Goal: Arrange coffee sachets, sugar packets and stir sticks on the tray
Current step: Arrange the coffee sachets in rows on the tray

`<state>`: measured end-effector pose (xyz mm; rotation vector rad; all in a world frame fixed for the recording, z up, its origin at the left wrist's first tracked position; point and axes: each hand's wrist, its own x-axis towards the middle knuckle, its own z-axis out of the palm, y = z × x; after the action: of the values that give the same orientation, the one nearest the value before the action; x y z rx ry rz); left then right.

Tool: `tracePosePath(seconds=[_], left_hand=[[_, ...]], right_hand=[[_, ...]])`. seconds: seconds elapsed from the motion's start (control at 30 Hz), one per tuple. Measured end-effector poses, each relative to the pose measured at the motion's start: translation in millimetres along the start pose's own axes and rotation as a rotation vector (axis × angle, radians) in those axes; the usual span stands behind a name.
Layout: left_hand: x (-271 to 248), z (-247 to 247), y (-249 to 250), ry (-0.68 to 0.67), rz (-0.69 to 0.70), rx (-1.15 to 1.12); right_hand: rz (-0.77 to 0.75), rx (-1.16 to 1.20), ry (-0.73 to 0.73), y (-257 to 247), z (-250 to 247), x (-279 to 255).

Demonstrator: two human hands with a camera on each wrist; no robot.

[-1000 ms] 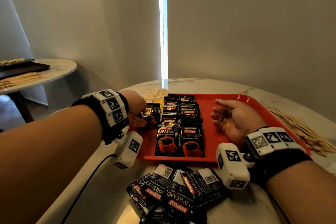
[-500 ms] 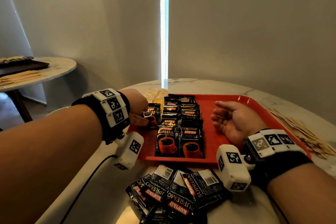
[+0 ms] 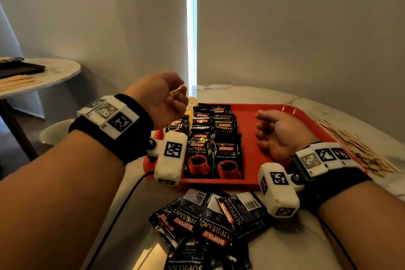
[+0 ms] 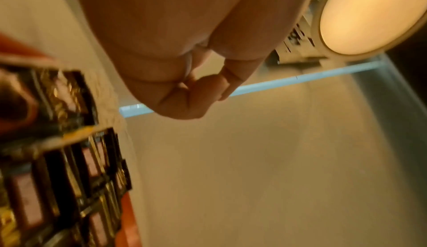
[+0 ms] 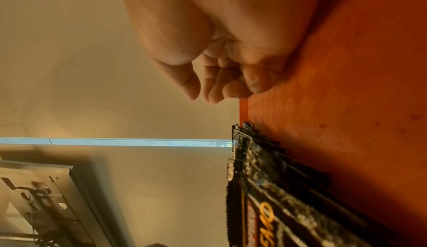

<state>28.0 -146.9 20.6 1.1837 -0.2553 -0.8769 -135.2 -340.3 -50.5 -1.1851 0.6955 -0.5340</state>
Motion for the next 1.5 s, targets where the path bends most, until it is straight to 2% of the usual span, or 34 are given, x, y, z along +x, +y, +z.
tracePosePath(seconds=[0.13, 0.23, 0.3, 0.4, 0.47, 0.57, 0.67, 0.93, 1.1, 1.27, 1.4, 1.5], left_hand=[[1.8, -6.0, -15.5, -0.107, 0.018, -0.238], [0.2, -17.6, -21.9, -0.117, 0.032, -0.269], [-2.5, -24.2, -21.6, -0.116, 0.041, -0.284], [-4.8, -29.7, -22.0, -0.128, 0.043, -0.296], [-5.7, -28.4, -24.5, -0.122, 0.034, -0.269], [-7.2, -24.5, -28.2, -0.102, 0.031, -0.231], [-11.7, -21.4, -28.3, -0.120, 0.035, -0.218], [-17.7, -19.0, -32.7, -0.105, 0.033, -0.230], [-20.3, -15.8, -30.9, -0.119, 0.021, -0.252], [-23.2, -13.8, -27.9, -0.161, 0.014, -0.239], [-26.3, -10.3, -27.1, -0.187, 0.014, -0.216], [-28.1, -8.7, -27.0, -0.198, 0.014, -0.205]], right_hand=[[-0.036, -0.111, -0.055, -5.6, 2.4, -3.8], [-0.173, -0.294, -0.090, -23.1, 11.1, -19.8], [-0.260, -0.413, -0.170, -39.0, 17.1, -41.4], [-0.284, -0.601, -0.358, -55.0, 29.7, -82.1], [-0.278, -0.860, -0.431, -58.2, 42.8, -113.6], [-0.177, -1.432, -0.535, -54.1, 59.6, -152.7], [-0.065, -1.688, -0.616, -39.9, 66.3, -172.7], [-0.228, -1.717, -0.556, 2.2, 63.5, -181.5], [-0.332, -1.708, -0.488, -3.2, 53.4, -183.2], [-0.406, -1.611, -0.346, -6.0, 37.7, -172.6], [-0.418, -1.613, -0.403, -3.5, 32.9, -168.9], [-0.476, -1.637, -0.377, -7.8, 32.4, -168.7]])
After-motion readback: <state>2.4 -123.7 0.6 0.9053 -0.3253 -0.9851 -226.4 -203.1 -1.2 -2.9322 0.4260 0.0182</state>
